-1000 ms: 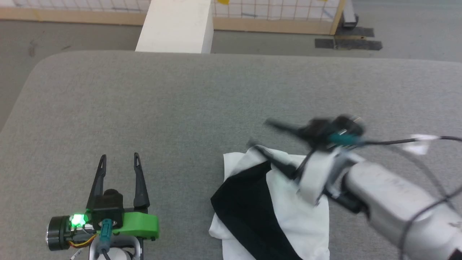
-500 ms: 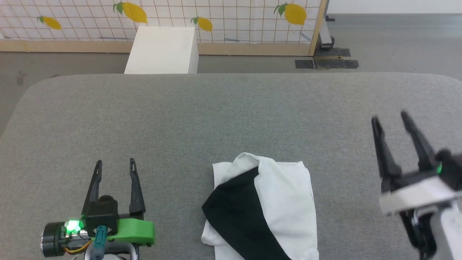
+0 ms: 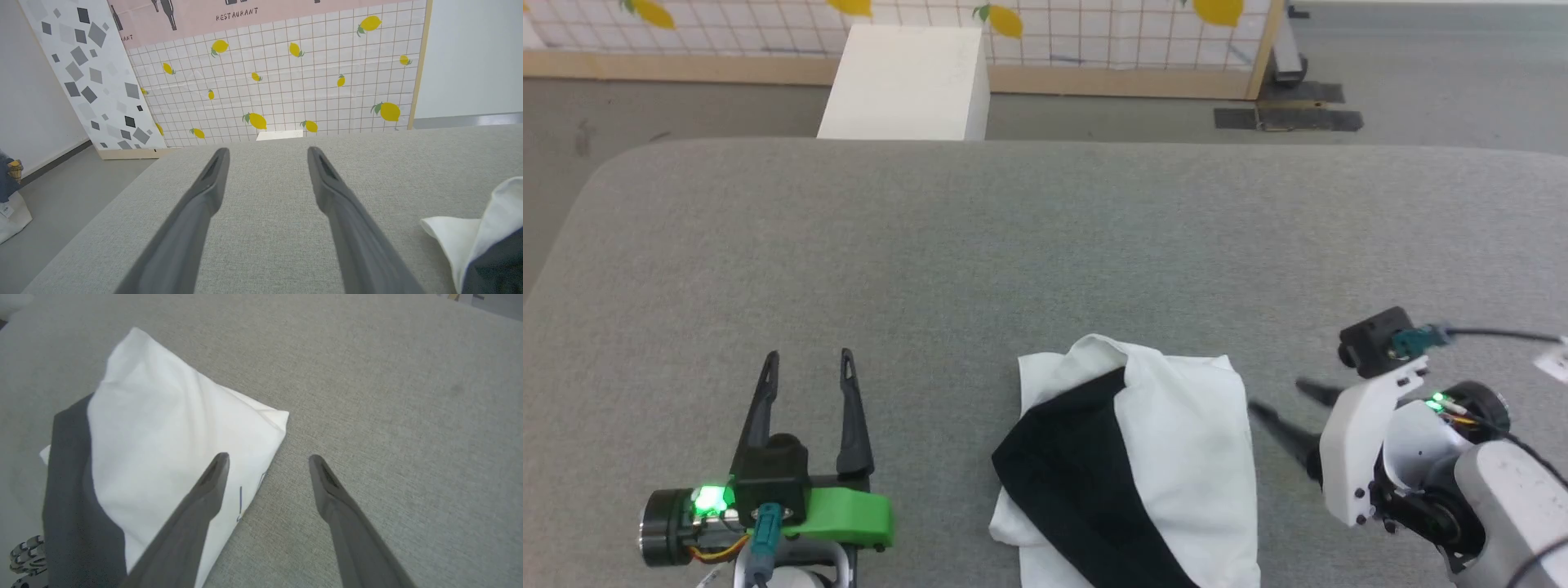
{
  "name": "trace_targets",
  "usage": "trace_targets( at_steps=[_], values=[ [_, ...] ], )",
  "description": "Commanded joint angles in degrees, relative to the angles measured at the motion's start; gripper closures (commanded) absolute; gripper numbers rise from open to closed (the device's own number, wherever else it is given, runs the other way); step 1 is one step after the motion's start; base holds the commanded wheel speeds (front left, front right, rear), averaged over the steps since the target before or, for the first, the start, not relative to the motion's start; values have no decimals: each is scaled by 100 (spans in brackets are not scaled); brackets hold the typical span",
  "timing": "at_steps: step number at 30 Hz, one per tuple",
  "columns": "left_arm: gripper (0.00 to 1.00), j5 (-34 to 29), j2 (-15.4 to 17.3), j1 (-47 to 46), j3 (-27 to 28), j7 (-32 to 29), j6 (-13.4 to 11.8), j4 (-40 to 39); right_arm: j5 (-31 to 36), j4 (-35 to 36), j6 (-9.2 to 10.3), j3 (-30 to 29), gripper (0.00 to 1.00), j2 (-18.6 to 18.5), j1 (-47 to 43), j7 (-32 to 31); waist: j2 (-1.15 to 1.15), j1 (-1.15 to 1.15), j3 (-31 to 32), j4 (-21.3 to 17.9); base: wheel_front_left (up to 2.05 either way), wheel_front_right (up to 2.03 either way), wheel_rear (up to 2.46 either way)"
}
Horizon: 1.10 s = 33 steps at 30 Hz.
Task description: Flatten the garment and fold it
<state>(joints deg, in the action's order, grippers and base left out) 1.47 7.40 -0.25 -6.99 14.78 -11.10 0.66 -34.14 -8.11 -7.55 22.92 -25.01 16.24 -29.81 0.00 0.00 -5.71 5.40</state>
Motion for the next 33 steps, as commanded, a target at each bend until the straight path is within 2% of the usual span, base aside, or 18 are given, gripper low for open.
trace_targets(
  at_steps=[1, 4, 8, 13, 14, 15, 19, 24, 29, 33],
  values=[
    [0, -39, -33, -104, -18, 22, 23, -3, -214, -150, 6, 100, 0, -12, 119, -250, 0, 0, -115, 115, 0, 0, 0],
    [0, -24, -102, -159, -33, 22, 13, 12, -787, -634, 6, 243, 0, 77, 268, -738, 0, 0, -248, 243, 0, 0, 0],
    [0, -23, -162, -240, -46, 22, 12, 16, -1184, -1112, 6, 621, 0, 207, 264, -1024, 0, 0, -394, 390, 0, 0, 0],
    [0, -33, -190, -266, -4, 22, 0, 22, -1413, -1336, 6, 1219, 0, 209, 133, -1008, 0, 0, -449, 450, 0, 0, 0],
    [0, -33, -191, -259, 13, 22, -5, 23, -1410, -1325, 6, 1266, 31, 190, 153, -874, 0, 0, -444, 436, 0, 0, 0],
    [0, -37, -184, -228, 54, 22, -16, 36, -1400, -1295, 6, 1356, 100, 151, 221, -539, 0, 0, -404, 381, 0, 0, 0],
    [0, -48, -152, -175, 103, 22, 0, 58, -1403, -1080, 6, 1583, 100, -55, 424, -33, 0, 0, -274, 202, 0, 0, 0],
    [0, -30, -86, -50, 267, 22, -21, 3, -1262, -439, 6, 1945, 100, -462, 849, 512, 0, 0, -212, -347, 0, 0, 0],
    [0, -95, -19, -35, 355, 22, -64, -208, -1144, 103, 6, 2274, 100, -951, 1282, 544, 0, 0, -467, -990, 0, 0, 0],
    [0, -144, 54, -119, 393, 22, -101, -405, -949, 222, 6, 2297, 100, -1371, 1653, 595, 0, 0, -816, -1436, 0, 0, 0]
  ],
)
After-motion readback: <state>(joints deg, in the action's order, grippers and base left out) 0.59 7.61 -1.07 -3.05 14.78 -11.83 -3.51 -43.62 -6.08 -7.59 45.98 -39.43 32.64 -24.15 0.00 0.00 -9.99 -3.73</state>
